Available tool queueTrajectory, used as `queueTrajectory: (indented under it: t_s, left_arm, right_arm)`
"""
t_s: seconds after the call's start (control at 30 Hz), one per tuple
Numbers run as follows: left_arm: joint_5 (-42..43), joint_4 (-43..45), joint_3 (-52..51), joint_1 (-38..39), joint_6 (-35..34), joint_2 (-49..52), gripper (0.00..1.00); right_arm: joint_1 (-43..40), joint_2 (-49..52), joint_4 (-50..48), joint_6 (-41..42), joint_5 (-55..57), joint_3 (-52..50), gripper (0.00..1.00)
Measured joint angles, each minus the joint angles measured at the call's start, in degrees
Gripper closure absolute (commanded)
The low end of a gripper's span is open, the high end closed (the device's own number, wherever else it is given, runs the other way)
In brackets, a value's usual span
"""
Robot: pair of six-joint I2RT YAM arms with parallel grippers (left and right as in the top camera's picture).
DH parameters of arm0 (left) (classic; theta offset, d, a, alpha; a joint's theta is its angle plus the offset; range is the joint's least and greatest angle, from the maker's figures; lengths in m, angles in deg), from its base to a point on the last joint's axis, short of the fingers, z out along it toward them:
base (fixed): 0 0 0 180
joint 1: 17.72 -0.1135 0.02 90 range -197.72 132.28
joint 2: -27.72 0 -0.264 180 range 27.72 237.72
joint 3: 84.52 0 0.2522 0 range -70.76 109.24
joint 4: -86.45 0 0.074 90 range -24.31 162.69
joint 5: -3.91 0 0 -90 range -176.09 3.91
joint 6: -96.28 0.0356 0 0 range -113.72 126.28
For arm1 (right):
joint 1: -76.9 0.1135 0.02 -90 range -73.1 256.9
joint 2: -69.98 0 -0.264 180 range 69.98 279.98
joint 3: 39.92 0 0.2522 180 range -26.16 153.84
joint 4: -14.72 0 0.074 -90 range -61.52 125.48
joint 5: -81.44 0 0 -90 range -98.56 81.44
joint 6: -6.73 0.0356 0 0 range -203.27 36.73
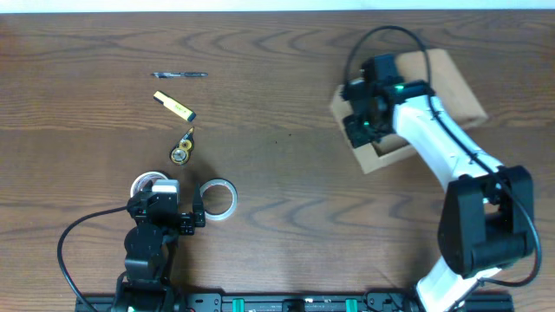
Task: Pack container
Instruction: 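Push the cardboard box leftward toward table center with the right gripper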
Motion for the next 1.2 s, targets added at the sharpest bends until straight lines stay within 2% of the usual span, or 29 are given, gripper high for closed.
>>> queueTrajectory:
  t_s: [0.3,0.5,0.73,0.93,1.2]
  left_arm:
    - [0.02,0.00,0.00,0.00,0.00,0.00,0.05]
    - [0.02,0.00,0.00,0.00,0.00,0.00,0.05]
    - [0.00,0.02,0.00,0.00,0.00,0.00,0.05]
    - [0.02,0.00,0.00,0.00,0.00,0.00,0.05]
    - [0.02,0.00,0.00,0.00,0.00,0.00,0.05]
  right_arm:
    - [18.01,0.00,2.82,-18.69,1.51,3.69,0.99]
    - [27.19,0.00,-0.63,-31.52,4.50,3.69,0.99]
    - [27.80,0.20,-5.60,-42.03,5.42,3.69,0.99]
    - [24.65,5.90,-7.13,-44.02,5.66,3.69,0.99]
    - [24.65,6.45,-7.54,-44.30,5.40,3.72,0.99]
